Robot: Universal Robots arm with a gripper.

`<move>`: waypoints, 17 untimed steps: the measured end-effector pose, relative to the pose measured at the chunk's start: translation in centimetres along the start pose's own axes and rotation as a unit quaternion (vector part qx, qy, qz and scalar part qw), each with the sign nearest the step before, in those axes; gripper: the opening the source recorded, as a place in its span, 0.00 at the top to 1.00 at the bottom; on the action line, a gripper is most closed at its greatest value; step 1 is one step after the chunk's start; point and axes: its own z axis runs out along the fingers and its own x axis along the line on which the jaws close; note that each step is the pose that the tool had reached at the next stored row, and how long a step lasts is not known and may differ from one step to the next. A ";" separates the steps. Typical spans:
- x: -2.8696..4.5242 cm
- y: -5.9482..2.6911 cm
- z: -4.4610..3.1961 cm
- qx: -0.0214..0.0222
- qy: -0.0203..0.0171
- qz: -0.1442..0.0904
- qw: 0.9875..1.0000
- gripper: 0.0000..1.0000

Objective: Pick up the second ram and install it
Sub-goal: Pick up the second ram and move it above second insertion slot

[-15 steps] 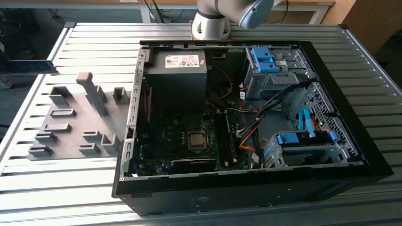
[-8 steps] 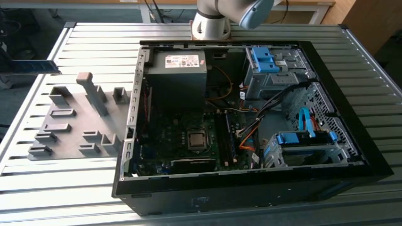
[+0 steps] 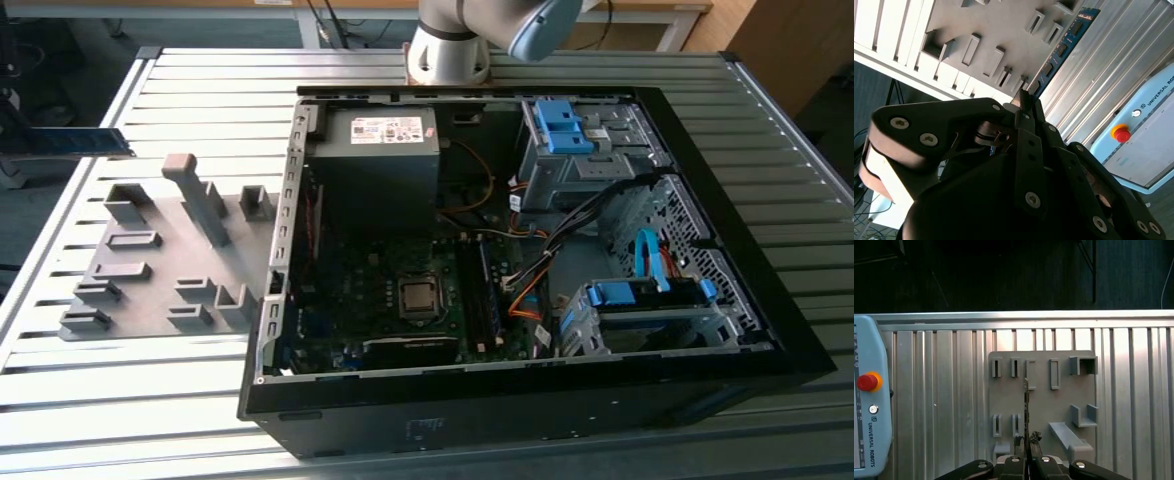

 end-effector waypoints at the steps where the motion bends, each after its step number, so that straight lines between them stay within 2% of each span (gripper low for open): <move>1: 0.00 -0.05 0.00 0.000 0.000 0.000 1.000 0.86; 17: -0.04 -1.06 -0.01 0.000 0.000 0.000 1.000 0.86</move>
